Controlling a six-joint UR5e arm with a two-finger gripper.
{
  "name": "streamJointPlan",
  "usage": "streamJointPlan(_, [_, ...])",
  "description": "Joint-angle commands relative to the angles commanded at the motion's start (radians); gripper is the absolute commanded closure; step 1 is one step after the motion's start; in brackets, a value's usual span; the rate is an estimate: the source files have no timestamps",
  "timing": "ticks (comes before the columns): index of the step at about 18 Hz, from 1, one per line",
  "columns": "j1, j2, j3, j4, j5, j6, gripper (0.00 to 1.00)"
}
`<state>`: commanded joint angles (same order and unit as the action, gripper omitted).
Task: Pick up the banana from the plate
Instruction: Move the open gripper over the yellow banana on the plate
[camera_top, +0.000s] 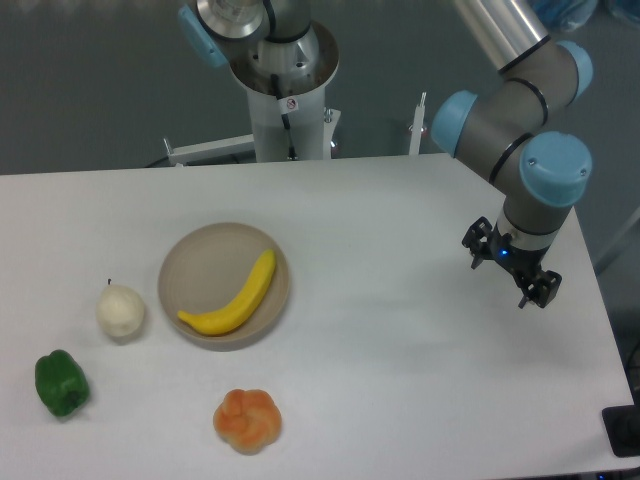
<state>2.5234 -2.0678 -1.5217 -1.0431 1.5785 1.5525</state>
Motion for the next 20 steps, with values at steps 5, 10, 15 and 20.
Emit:
streamJointPlan(5, [-0.044,0.006,-0.008,-0.002,-0.003,-0.079,0.00])
streamJointPlan(10, [-0.106,0.005,-0.018,-0.006,-0.002,-0.141,0.00])
streamJointPlan(15, [-0.225,0.119,-0.196,0.002,-0.005,-0.346,0.00])
streamJointPlan(20, [-0.432,0.202,-0.259,0.006,-0.005,-0.696,0.00])
